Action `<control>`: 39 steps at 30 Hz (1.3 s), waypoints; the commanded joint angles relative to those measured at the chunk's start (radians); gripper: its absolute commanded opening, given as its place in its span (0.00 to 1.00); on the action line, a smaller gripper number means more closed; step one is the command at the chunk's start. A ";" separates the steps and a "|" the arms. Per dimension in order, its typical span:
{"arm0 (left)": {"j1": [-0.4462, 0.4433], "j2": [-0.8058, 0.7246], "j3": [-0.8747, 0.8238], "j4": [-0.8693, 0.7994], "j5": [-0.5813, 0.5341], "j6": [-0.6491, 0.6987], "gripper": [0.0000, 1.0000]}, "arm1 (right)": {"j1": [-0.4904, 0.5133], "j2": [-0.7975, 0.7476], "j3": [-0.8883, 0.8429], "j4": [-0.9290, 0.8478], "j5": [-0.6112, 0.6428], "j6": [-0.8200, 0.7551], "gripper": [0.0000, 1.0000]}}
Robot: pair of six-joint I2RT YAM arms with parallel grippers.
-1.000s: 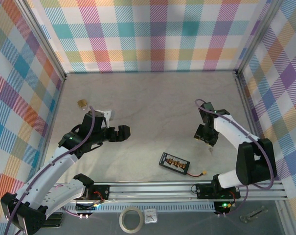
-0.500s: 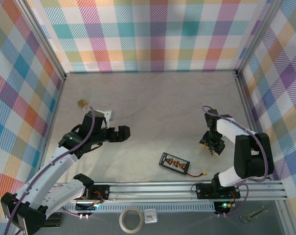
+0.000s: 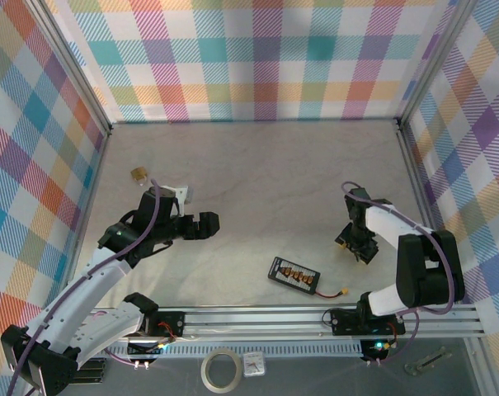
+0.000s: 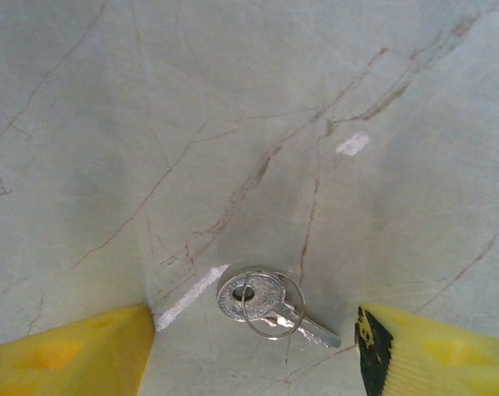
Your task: Unlock with the key
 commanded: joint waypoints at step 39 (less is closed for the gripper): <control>-0.006 -0.002 -0.004 -0.015 0.026 0.013 1.00 | -0.150 -0.256 -0.059 -0.087 0.088 0.039 0.09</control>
